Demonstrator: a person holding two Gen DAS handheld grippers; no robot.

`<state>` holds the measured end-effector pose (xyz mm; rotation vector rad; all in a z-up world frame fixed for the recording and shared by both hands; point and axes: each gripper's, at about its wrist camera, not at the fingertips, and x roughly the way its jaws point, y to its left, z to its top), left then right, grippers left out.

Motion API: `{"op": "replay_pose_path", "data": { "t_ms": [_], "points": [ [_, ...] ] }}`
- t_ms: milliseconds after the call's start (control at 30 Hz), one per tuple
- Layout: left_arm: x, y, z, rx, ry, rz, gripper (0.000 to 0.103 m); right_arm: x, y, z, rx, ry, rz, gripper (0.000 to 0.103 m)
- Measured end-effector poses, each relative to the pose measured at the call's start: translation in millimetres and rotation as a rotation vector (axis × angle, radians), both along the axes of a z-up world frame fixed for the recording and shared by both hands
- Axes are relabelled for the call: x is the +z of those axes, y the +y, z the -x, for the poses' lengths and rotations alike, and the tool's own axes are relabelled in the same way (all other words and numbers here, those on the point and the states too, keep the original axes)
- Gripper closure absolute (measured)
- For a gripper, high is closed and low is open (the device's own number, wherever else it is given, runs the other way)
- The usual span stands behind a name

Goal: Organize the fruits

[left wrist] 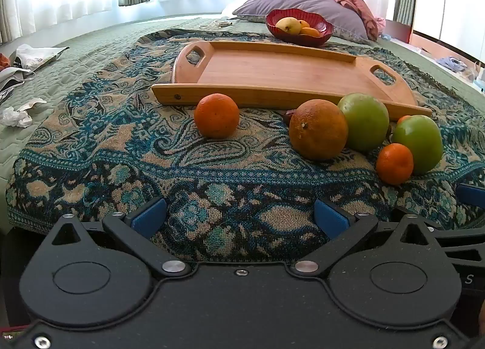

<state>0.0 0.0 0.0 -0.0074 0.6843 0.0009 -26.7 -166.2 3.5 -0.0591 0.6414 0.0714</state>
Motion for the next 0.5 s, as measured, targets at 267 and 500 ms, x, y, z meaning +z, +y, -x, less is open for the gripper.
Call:
{"op": "replay_pose_path", "data": {
  "t_ms": [267, 500],
  "points": [
    [0.0, 0.1, 0.0, 0.0, 0.002, 0.004, 0.0, -0.2, 0.2, 0.4, 0.0, -0.001, 0.0, 0.0],
    [0.0, 0.1, 0.0, 0.0, 0.003, 0.004, 0.0, -0.1, 0.2, 0.6, 0.0, -0.002, 0.001, 0.0]
  ]
}}
